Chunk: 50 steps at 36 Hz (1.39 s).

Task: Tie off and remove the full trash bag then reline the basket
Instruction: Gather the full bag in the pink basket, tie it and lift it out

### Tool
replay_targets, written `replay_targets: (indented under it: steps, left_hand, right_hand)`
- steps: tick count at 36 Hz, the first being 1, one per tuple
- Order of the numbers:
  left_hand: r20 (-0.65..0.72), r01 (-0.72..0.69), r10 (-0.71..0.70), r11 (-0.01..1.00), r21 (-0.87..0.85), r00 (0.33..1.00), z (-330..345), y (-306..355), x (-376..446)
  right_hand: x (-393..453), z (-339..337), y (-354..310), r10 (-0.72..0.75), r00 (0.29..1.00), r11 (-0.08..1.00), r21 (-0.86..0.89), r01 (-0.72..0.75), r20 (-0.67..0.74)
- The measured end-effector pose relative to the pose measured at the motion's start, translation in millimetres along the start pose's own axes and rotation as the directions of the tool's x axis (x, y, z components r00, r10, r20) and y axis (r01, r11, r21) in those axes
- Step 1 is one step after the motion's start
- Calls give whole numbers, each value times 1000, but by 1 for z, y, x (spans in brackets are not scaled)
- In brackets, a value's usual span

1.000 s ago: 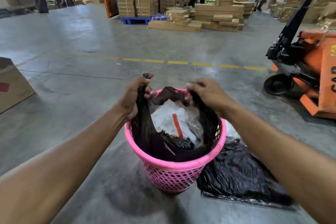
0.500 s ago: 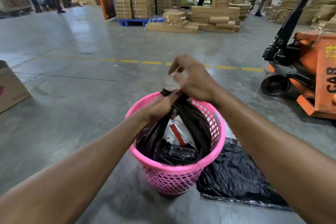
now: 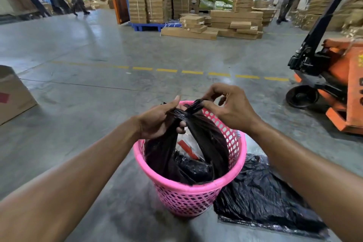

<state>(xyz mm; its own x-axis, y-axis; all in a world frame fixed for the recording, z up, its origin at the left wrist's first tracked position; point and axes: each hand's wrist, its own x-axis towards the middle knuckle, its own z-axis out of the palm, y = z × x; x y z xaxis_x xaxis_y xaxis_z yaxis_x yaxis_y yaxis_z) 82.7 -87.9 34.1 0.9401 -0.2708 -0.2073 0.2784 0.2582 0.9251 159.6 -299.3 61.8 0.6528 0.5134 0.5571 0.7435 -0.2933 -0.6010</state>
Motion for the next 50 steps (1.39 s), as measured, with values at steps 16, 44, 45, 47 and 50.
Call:
replay_targets:
  steps: [16, 44, 45, 47, 50]
  left_hand:
    - [-188, -95, 295, 732, 675, 937, 21, -3, 4]
    - [35, -4, 652, -48, 999, 757, -14, -36, -9]
    - [24, 23, 624, -67, 997, 781, -17, -37, -10]
    - [1, 95, 555, -145, 985, 832, -23, -38, -12]
    - [-83, 245, 429, -338, 909, 899, -30, -39, -20]
  right_hand:
    - [-44, 24, -9, 146, 925, 961, -273, -48, 350]
    - [-6, -1, 2, -64, 939, 968, -208, 141, 338]
    - [-5, -3, 5, -53, 937, 968, -214, 133, 346]
    - [-8, -4, 16, -14, 929, 961, -253, 115, 371]
    - [-16, -1, 36, 81, 908, 922, -377, 88, 411]
